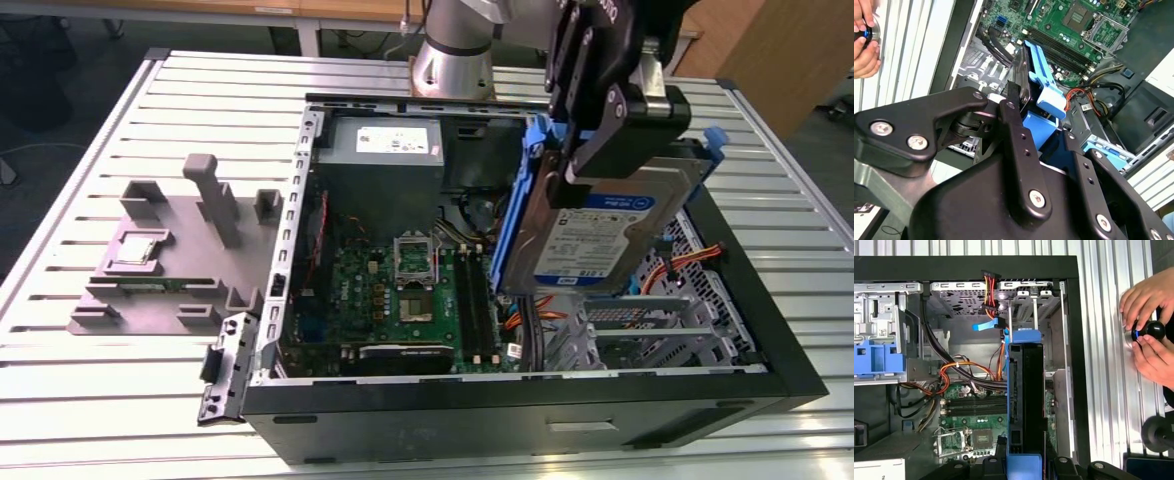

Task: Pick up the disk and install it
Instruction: 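Insert the disk into the insertion slot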

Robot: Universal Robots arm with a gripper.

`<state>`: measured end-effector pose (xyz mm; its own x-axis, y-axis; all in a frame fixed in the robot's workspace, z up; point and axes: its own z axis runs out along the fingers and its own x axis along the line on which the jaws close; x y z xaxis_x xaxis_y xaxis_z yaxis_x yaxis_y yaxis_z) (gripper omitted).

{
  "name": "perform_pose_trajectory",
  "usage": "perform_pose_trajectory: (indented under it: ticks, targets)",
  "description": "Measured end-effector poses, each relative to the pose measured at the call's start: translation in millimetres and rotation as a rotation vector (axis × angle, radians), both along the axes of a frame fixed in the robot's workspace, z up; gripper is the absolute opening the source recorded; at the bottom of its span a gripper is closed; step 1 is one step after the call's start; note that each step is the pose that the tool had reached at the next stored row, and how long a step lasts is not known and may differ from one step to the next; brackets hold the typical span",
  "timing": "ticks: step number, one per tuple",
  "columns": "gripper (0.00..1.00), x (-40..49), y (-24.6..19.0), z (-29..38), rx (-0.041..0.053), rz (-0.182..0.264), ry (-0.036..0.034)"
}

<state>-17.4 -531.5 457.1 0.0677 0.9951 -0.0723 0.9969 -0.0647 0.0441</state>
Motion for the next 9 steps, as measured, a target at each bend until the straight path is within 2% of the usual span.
perform_pose_trajectory:
  ticks: [9]
  targets:
    - [0.37,11.0,-0.4,-2.0,-0.007,0.0,-0.0001]
